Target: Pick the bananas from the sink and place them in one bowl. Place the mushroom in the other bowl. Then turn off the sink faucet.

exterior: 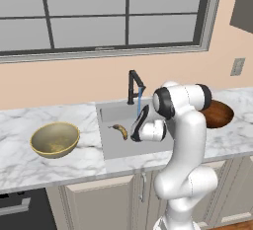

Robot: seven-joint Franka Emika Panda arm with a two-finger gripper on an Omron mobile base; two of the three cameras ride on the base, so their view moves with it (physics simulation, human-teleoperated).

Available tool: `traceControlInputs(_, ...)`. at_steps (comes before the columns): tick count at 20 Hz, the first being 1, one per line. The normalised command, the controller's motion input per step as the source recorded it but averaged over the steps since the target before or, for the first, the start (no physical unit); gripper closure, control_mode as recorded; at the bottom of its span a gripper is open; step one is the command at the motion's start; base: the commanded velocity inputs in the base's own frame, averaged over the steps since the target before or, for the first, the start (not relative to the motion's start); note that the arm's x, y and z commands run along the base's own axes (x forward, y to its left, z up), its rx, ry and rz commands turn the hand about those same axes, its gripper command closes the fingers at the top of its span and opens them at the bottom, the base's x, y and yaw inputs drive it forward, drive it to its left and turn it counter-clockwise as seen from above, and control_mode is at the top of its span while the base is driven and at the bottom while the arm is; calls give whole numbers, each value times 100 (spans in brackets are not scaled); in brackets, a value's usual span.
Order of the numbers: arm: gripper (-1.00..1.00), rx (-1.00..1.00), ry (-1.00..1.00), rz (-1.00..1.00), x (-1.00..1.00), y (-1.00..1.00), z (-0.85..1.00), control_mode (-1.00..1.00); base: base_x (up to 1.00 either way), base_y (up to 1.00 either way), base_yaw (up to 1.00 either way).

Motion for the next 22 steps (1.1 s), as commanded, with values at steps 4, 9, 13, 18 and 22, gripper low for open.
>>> traceControlInputs(4,-100,0,-1,0,28,-4,-24,-100,0,0,0)
traceControlInputs(9,-100,0,0,0,27,-9,-17,-100,0,0,0)
traceControlInputs(13,-100,0,0,0,14,-1,-17,-100,0,0,0)
traceControlInputs(18,100,0,0,0,1,0,-8,-100,0,0,0)
traceControlInputs(22,100,0,0,0,0,6,0,-100,0,0,0)
